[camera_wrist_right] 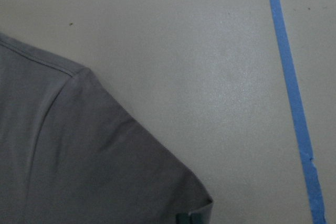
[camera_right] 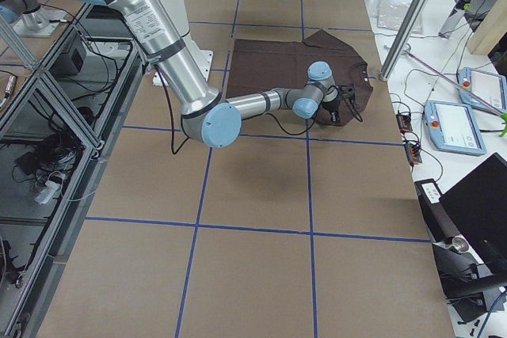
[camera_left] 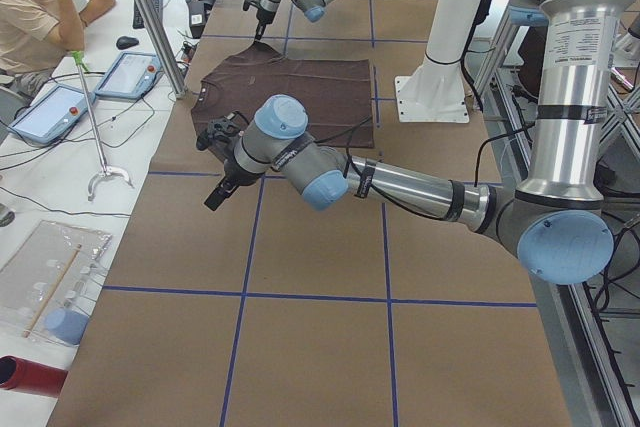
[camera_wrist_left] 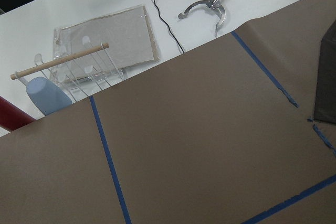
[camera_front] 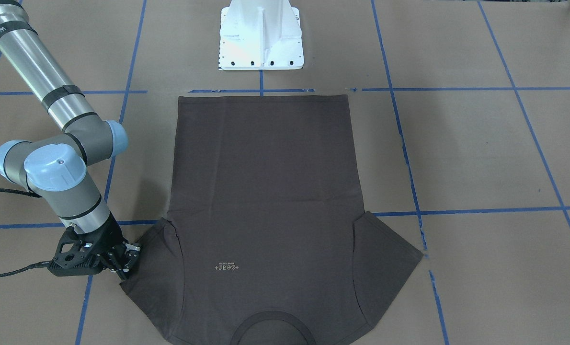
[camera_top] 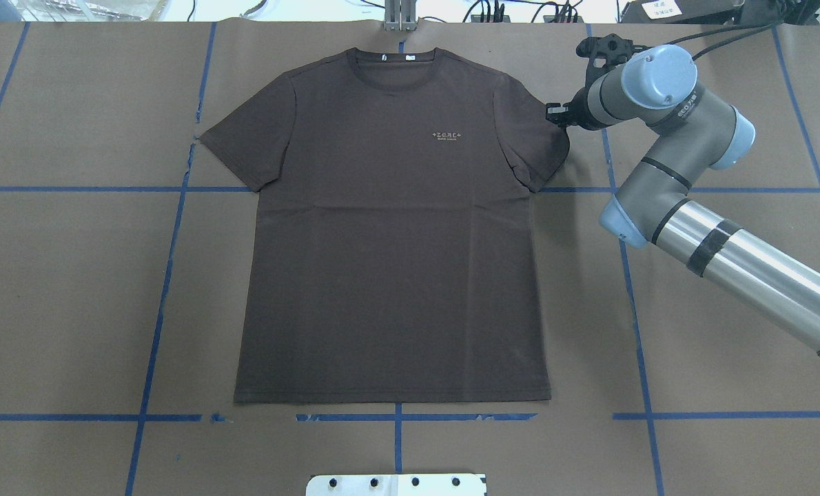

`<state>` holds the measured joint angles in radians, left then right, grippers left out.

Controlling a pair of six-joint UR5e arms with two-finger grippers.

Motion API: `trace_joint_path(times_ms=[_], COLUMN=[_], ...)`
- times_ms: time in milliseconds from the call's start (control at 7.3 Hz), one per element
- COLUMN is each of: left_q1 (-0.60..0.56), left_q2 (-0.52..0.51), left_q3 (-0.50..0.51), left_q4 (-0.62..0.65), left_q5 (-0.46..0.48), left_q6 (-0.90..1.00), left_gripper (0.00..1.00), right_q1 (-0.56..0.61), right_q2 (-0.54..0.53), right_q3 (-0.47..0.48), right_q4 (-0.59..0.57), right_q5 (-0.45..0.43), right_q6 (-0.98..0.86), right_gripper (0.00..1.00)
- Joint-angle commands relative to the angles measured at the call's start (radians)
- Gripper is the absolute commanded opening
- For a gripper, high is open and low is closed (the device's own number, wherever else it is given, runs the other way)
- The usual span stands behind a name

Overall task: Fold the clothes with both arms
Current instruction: 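Grasp the sleeve with the right gripper and fold it inward over the shirt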

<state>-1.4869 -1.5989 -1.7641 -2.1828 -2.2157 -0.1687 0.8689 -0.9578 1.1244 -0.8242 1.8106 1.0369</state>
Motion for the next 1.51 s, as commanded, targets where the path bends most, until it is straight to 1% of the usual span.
trace_joint_path(times_ms=[0,137,274,411,548,822,959,1097,1234,1371], left_q1=[0.0,0.0,0.0,0.0,0.0,0.0,0.0,0.0,0.004,0.005], left_q2=[0.001,0.001,0.001,-0.001,-0.001,-0.001,-0.001,-0.001,-0.003,-0.006], left_q3=[-0.001,-0.002,-0.002,0.0,0.0,0.0,0.0,0.0,0.0,0.012], left_q4=[0.0,0.0,0.0,0.0,0.0,0.0,0.0,0.0,0.0,-0.032], left_q5=[-0.001,-0.001,-0.001,-0.001,-0.001,-0.001,-0.001,-0.001,-0.002,-0.002], left_q6=[0.0,0.0,-0.002,-0.002,-0.002,-0.002,-0.002,-0.003,-0.006,-0.011], left_gripper=[1.0,1.0,1.0,1.0,1.0,1.0,1.0,1.0,1.0,1.0], right_q1=[-0.001,-0.007,-0.048,-0.095,-0.132,-0.172,-0.186,-0.185,-0.156,-0.093], right_q2=[0.025,0.069,0.126,0.187,0.214,0.218,0.214,0.214,0.215,0.215], right_q3=[0.018,0.044,0.046,0.04,0.037,0.02,0.02,0.02,0.025,0.046], right_q4=[-0.035,-0.105,-0.134,-0.168,-0.177,-0.176,-0.174,-0.176,-0.181,-0.25], right_q5=[-0.001,-0.002,-0.049,-0.129,-0.164,-0.227,-0.249,-0.252,-0.222,-0.101], right_q6=[0.009,0.053,0.107,0.174,0.21,0.212,0.201,0.196,0.155,0.078], right_gripper=[0.0,0.0,0.0,0.0,0.0,0.0,0.99,1.0,1.0,1.0])
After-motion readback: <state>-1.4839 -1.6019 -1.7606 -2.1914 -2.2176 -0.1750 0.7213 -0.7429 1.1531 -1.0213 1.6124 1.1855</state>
